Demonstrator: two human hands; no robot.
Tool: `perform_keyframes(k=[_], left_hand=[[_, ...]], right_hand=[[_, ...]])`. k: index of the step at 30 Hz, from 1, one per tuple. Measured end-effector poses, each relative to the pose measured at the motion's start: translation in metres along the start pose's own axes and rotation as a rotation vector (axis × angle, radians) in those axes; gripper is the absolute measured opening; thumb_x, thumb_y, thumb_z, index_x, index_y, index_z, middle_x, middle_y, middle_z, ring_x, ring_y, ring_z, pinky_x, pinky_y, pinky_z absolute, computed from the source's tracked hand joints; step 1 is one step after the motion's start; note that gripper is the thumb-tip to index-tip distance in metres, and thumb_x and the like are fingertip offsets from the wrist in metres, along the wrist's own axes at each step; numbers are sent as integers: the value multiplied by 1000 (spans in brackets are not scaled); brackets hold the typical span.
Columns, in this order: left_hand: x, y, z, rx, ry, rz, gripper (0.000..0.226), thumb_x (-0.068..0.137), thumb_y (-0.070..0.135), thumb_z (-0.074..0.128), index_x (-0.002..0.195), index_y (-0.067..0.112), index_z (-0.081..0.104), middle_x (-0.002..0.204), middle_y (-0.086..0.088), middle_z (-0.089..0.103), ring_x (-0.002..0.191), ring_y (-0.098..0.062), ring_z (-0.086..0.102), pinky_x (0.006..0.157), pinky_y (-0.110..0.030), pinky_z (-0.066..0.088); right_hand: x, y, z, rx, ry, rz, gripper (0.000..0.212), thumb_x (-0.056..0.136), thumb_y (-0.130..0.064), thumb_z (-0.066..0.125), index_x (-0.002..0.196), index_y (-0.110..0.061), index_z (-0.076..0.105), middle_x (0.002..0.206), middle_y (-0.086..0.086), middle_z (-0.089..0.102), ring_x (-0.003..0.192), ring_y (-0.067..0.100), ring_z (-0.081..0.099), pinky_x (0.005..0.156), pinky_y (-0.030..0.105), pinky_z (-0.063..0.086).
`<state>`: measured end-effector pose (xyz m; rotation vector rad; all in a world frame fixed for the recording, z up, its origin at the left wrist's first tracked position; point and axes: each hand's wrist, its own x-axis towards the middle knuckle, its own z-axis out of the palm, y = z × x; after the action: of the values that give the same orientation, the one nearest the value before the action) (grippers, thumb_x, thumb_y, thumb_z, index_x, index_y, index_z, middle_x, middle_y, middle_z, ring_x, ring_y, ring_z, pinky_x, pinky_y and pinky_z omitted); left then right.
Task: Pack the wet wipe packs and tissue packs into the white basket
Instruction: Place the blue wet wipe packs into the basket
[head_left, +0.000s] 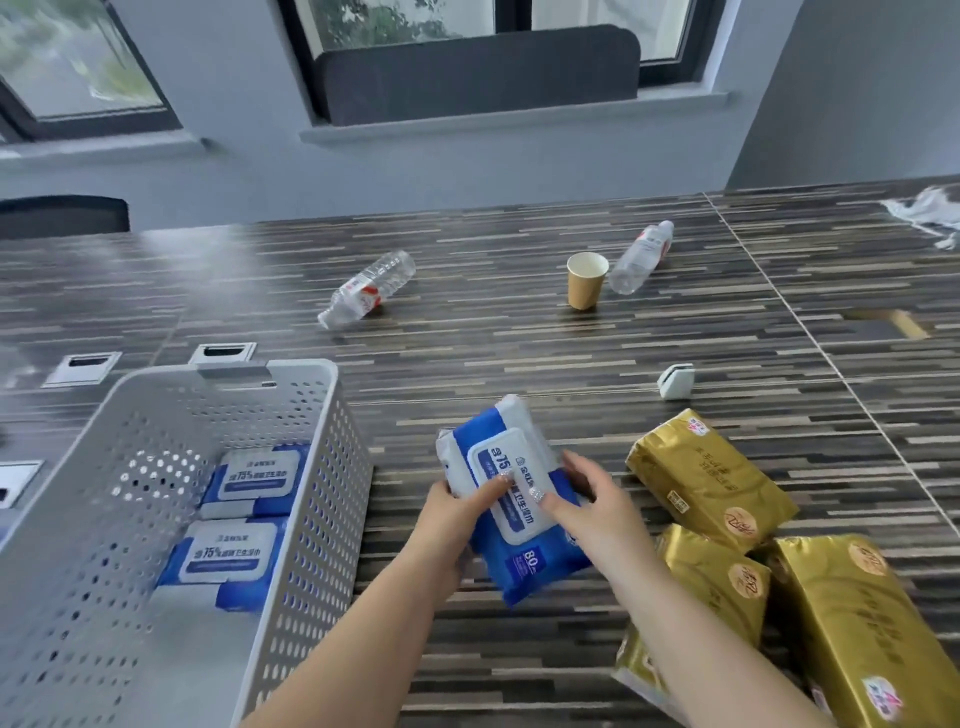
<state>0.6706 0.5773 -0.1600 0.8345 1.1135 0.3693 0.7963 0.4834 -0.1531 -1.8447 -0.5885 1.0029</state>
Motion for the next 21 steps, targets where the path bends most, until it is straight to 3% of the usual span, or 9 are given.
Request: perform_keyframes(k=[3,5,7,10,12,15,18,21], left_hand=[[-16,8,2,-278,34,119,32,82,15,70,113,18,60,106,-6,73,98,-23,68,70,-38,57],[-31,15,6,-438,27,199,30,84,15,67,113,20,60,106,-5,72,96,-22,67,65,-34,57],[-48,19,10,-521,15,256,38,77,17,70,114,20,60,106,-6,72,96,-23,67,65,-34,56],[-72,16,9,-511,12,330,47,68,17,76,113,15,61,106,-10,73,96,-25,68,75,-36,55],[-84,10,5,-493,13,346,56,68,18,81,119,12,58,106,-11,73,97,-25,69,78,-35,54],[-102,5,-9,-497,27,344,61,68,35,75,122,14,56,107,-9,72,101,-24,66,90,-39,52],[-119,7,-23,-484,75,407,49,73,42,65,113,16,60,99,-6,71,96,-22,66,93,-41,51],[-134,16,-39,-458,127,451,23,87,31,60,104,16,64,92,-7,72,86,-19,67,90,-42,52]], right_hand=[[-19,-8,3,118,131,-26,79,83,-26,70,147,-30,25,150,0,37,132,21,43,82,29,49],[-34,-9,13,300,86,43,91,79,-34,72,150,-31,16,151,2,36,135,24,40,102,44,39],[-48,-10,27,488,-28,85,98,69,-47,75,149,-34,20,147,0,43,135,24,39,110,49,29],[-64,-24,38,579,-120,-12,87,57,-49,74,136,-33,42,130,-5,59,125,20,50,107,47,31],[-68,-27,38,648,-124,-37,76,60,-39,74,131,-28,48,122,-3,65,117,19,57,107,48,35],[-75,-25,39,734,-120,-35,68,63,-31,74,127,-21,54,118,5,69,108,25,64,93,43,50],[-81,-26,38,797,-163,-40,87,43,-39,91,121,-20,58,114,7,72,102,26,69,78,37,59],[-86,-29,35,830,-210,-60,101,22,-43,95,114,-21,60,105,3,75,93,20,73,66,30,60]])
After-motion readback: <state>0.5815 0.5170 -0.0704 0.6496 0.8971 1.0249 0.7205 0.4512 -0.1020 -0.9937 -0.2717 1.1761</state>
